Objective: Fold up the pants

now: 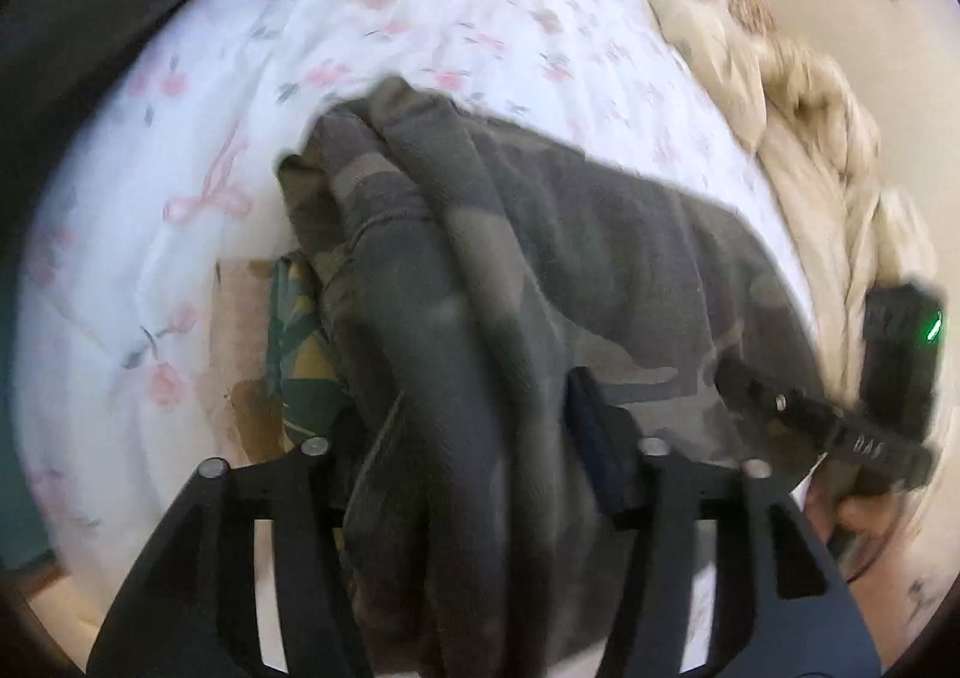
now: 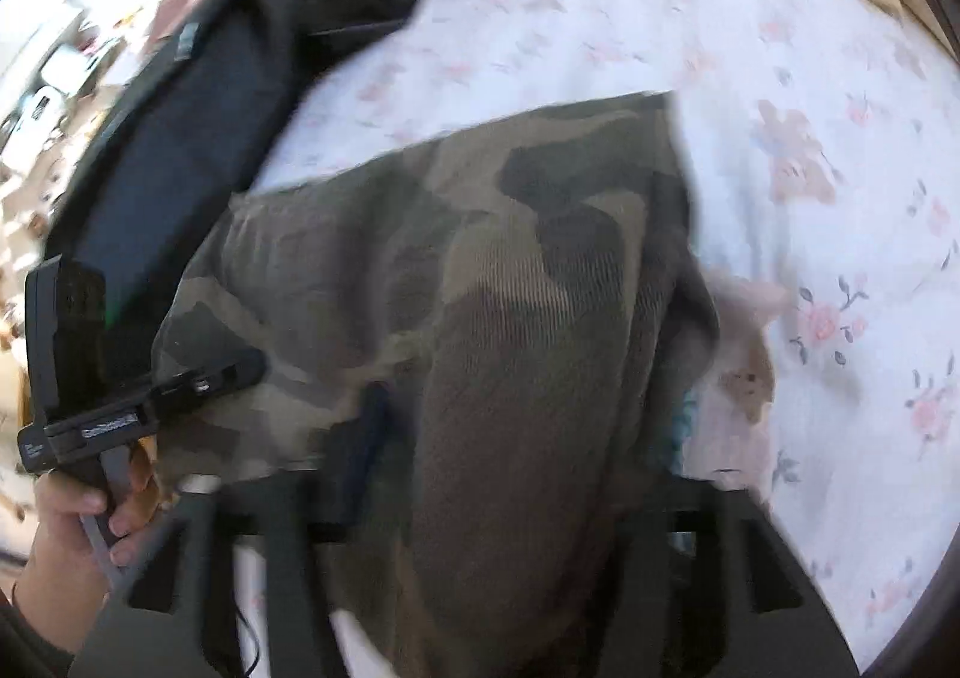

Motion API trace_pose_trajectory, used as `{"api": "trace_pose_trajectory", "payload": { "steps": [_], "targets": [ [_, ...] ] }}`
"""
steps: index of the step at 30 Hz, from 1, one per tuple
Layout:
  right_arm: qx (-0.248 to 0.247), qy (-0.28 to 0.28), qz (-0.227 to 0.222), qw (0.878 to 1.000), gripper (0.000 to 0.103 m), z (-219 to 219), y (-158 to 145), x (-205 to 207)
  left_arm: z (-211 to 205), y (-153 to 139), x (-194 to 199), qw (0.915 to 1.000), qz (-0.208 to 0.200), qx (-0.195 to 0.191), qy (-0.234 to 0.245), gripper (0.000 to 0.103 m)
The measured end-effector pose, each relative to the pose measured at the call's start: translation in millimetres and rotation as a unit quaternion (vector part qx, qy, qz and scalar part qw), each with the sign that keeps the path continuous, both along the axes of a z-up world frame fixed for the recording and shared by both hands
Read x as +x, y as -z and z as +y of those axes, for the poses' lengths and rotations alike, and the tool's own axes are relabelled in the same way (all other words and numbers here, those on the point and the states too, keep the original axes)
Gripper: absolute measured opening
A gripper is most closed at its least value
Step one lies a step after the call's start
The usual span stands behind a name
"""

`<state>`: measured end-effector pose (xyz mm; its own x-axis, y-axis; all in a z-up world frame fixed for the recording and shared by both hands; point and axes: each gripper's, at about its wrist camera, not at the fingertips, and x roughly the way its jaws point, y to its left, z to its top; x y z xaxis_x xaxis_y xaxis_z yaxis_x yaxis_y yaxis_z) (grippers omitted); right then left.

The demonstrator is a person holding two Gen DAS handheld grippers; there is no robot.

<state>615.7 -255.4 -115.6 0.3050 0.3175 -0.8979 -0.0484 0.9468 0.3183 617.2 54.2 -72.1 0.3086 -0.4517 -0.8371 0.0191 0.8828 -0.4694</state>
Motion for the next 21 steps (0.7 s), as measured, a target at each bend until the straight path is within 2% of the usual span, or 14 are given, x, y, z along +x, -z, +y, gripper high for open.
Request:
{"api": "trace_pose_trajectory", "payload": {
  "steps": [2,3,6,8,9,10,11,12,13,15,16,17,19,21],
  "targets": [
    [0.040,0.005,-0.020,0.999,0.070,-18,11,-4,15,5,-10,0.9997,-0.016,-0.017,0.011,0.065],
    [0.051,-0.003,-0.027,0.998,0.070,-22,11,-6,17,3,-13,0.9993,-0.031,-0.011,0.016,0.068],
    [0.037,-0.018,-0.047,0.998,0.073,-34,-3,-14,29,-9,-31,0.9988,-0.046,-0.002,0.016,0.069],
    [0.023,-0.010,-0.058,0.998,0.074,-48,-19,-24,39,-24,-40,0.9979,-0.060,0.026,0.000,0.070],
    [0.019,0.011,-0.070,0.997,0.074,-60,-31,-34,41,-36,-51,0.9948,-0.084,0.056,-0.012,0.070],
    [0.006,0.024,-0.084,0.996,0.073,-64,-41,-41,38,-44,-55,0.9872,-0.122,0.099,-0.027,0.067],
    [-0.013,0.030,-0.101,0.994,0.067,-59,-51,-44,34,-56,-70,0.9752,-0.170,0.138,-0.034,0.067],
    [-0.030,0.027,-0.134,0.990,0.060,-57,-63,-57,25,-65,-86,0.9648,-0.207,0.159,-0.029,0.066],
    [-0.042,0.013,-0.164,0.985,0.042,-47,-75,-69,17,-70,-97,0.9635,-0.222,0.149,-0.016,0.057],
    [-0.065,-0.002,-0.190,0.980,0.025,-27,-85,-86,0,-72,-103,0.9632,-0.236,0.129,0.002,0.049],
    [-0.074,-0.016,-0.193,0.978,0.022,-12,-84,-89,-5,-71,-105,0.9610,-0.241,0.135,0.004,0.049],
    [-0.091,-0.035,-0.196,0.976,0.021,4,-80,-93,-13,-64,-101,0.9624,-0.232,0.142,0.009,0.048],
    [-0.137,-0.054,-0.179,0.973,0.020,20,-61,-97,-31,-40,-85,0.9682,-0.182,0.171,0.017,0.025],
    [-0.161,-0.050,-0.140,0.976,0.017,27,-31,-91,-32,-4,-82,0.9709,-0.124,0.202,0.033,0.023]
  ]
}}
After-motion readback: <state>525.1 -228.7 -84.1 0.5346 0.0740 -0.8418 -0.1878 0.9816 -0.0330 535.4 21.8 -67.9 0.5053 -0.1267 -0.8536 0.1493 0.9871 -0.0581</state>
